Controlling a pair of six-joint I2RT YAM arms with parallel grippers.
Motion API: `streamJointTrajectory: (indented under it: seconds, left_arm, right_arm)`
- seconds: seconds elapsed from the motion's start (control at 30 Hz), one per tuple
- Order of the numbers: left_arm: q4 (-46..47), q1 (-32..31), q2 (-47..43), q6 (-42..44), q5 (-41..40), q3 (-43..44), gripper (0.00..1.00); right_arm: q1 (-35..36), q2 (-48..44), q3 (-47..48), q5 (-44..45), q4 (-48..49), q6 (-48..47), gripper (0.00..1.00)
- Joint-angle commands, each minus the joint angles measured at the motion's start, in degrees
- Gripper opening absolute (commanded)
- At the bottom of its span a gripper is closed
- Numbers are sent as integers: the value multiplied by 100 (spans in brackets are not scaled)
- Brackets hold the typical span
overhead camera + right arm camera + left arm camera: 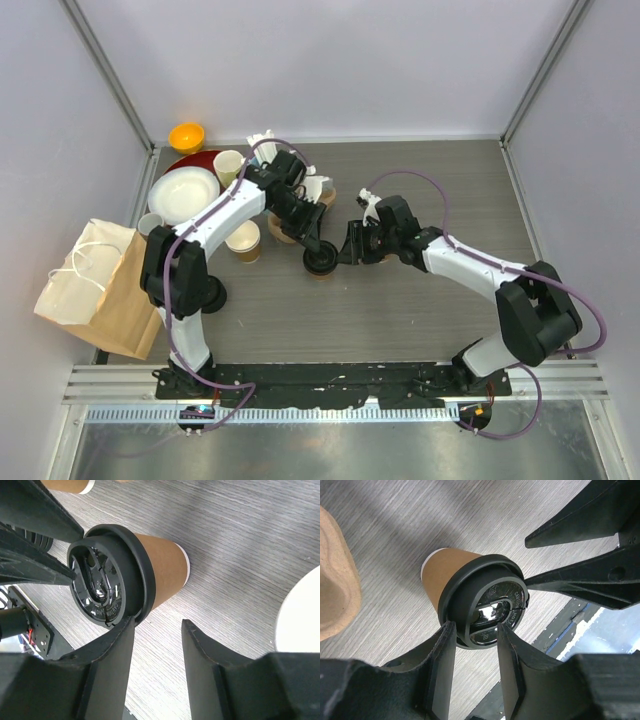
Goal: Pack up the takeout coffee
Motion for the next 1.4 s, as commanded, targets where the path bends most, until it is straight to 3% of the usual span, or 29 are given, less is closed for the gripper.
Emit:
streamJointTrajectory:
  seconds: [0.0, 0.33, 0.4, 0.47, 0.6, 0.9, 1.37]
  left_arm:
    - [-115, -34, -24, 143, 223, 308, 42]
    - [-264, 71, 170, 152, 171, 580, 42]
    - [-273, 89, 170, 169, 171, 633, 42]
    - [-291, 115, 152, 161, 153, 730, 44]
    - [-343, 290, 117, 161, 144, 897, 46]
    - [-247, 511, -41, 99, 135, 634, 46]
    - [-238, 546, -24, 108, 250, 598, 46]
  right_arm:
    - [40, -347, 302, 10, 41, -379, 51]
    - [31, -294, 672, -34, -108, -747, 57]
    - [49, -356, 672, -34, -109, -932, 67]
    - [136, -478, 672, 27, 14, -1456, 86]
    - [960, -620, 461, 755, 550, -2723, 90]
    - [1139, 205, 864, 1258, 656, -3271, 91]
    - [1359, 531, 830, 1460, 770, -3341, 87]
